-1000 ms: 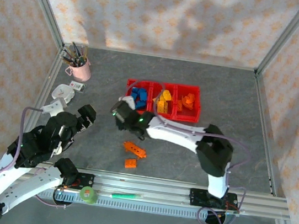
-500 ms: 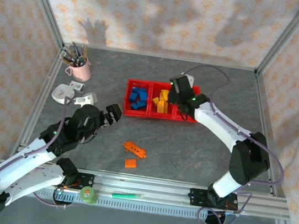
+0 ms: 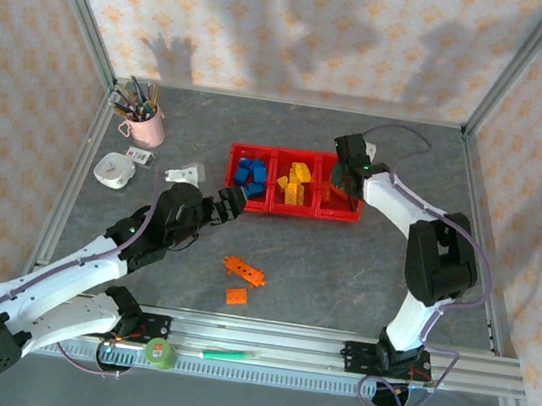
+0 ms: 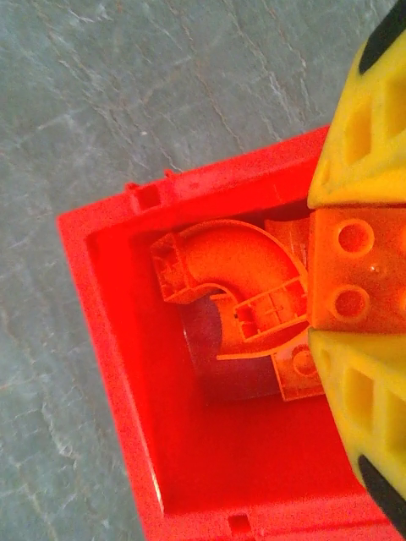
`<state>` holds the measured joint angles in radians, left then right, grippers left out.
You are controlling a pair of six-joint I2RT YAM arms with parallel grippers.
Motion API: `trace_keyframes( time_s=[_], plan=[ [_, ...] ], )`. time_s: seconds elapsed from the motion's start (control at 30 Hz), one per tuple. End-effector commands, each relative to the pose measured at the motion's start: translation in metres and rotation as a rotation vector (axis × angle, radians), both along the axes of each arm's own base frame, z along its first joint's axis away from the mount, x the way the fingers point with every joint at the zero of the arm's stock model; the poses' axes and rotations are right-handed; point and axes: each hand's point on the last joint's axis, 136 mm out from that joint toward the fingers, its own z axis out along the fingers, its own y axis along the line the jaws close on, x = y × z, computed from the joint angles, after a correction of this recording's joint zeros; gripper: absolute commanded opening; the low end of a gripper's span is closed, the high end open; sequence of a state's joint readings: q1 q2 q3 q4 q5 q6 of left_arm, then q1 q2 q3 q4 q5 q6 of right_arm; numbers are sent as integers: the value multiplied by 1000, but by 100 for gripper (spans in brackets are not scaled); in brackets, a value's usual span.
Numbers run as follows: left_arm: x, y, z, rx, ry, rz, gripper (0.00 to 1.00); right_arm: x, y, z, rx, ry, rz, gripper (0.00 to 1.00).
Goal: Sort the legos into containers by color
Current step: Place the lego in the container, then pick up the lego from the bottom-center of the table.
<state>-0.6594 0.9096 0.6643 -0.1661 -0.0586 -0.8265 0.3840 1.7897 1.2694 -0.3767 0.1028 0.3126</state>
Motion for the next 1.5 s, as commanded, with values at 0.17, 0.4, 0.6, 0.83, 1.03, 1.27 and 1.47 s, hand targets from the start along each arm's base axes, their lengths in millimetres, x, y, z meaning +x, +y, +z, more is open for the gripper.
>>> trace_keyframes(
  time_s=[0.17,0.4,0.6,0.83,1.03,1.27,1.47],
  plan=[
    [1,-9,14,-23,-39,-39,99,8,9,38,23,-78,39,54],
    [-8,3,16,-21,-38,-13,99,-31,45,50,40,-85,154,60],
    [-20,20,11,8,-19,17,99,-75,89,51,47,-68,294,64],
    [-37,43,6,25,4,76,99,-131,147,40,43,-33,492,68],
    [-51,68,2,19,18,160,99,-180,195,18,33,1,671,72],
    [-61,79,3,12,26,186,99,-231,236,-18,-30,77,857,77],
    [-64,82,2,14,35,191,99,-251,241,-46,-104,140,932,78]
  ],
)
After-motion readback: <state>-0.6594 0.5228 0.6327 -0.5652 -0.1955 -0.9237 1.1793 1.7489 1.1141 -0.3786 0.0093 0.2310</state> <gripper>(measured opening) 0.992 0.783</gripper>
